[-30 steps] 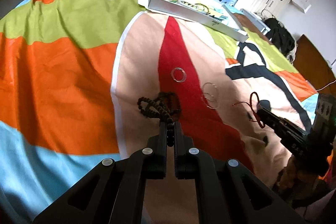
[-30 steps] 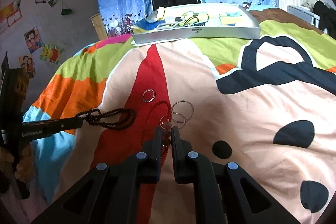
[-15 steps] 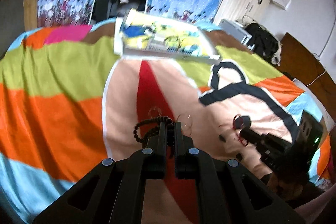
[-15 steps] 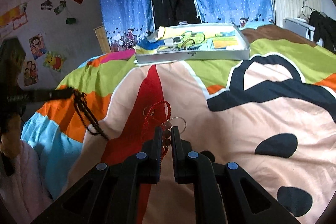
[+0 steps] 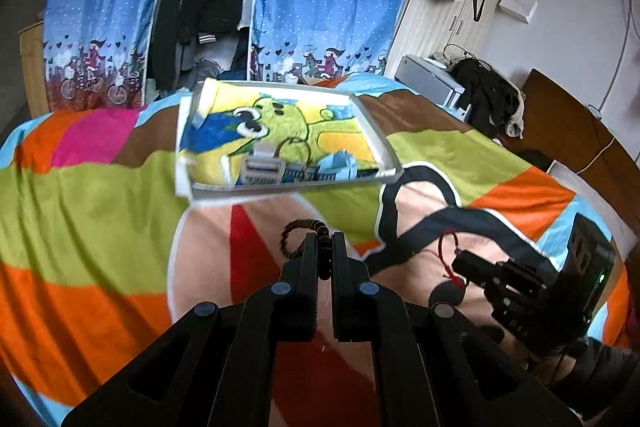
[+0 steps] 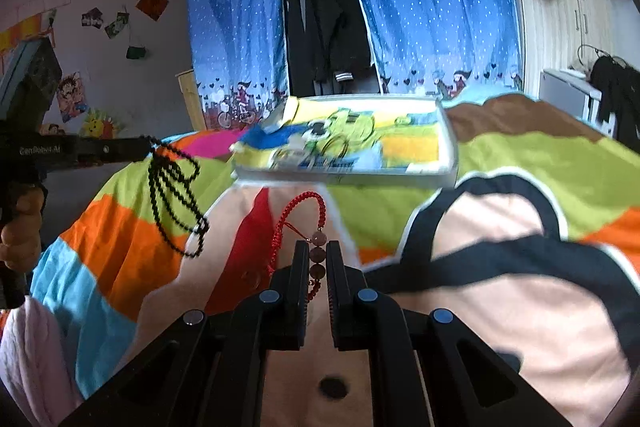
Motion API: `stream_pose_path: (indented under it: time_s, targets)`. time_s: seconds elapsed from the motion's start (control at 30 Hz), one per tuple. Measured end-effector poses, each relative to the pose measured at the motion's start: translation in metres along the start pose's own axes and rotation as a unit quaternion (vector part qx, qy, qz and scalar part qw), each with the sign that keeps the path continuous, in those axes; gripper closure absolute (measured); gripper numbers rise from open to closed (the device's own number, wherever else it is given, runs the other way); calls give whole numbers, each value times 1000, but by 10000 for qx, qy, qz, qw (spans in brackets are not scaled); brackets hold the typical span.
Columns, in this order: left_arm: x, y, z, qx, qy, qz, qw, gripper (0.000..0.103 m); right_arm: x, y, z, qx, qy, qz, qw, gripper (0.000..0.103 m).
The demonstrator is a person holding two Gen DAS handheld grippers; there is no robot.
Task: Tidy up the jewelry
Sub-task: 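Carry the black bracelet in the left tool while the right tool carries the red one to the tray, then open the left tool over the tray while the right tool releases the red bracelet there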
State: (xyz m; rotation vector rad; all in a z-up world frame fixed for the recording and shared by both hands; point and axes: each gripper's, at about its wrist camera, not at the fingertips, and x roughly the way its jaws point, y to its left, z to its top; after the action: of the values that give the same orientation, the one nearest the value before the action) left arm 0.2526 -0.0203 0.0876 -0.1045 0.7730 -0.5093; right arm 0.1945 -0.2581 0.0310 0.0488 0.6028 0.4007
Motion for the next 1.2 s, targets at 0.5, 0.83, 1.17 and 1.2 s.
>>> stream_pose_path:
  time_s: [0.5, 0.83, 1.17, 1.2]
  targets:
    - [109, 1, 121, -207, -656, -263, 9973, 100, 100, -90, 83, 445, -209, -256, 9985, 94]
    - [194, 37, 115, -559, -123, -31, 9984, 100, 168, -120, 83, 711, 72, -358, 9968, 94]
    - [222, 57, 95, -565, 334, 324, 9973, 100, 190, -129, 70, 703, 357, -465, 9958, 94]
    - [222, 55, 95, -555, 319, 397, 9972, 100, 190, -129, 70, 693, 355, -487, 9958, 94]
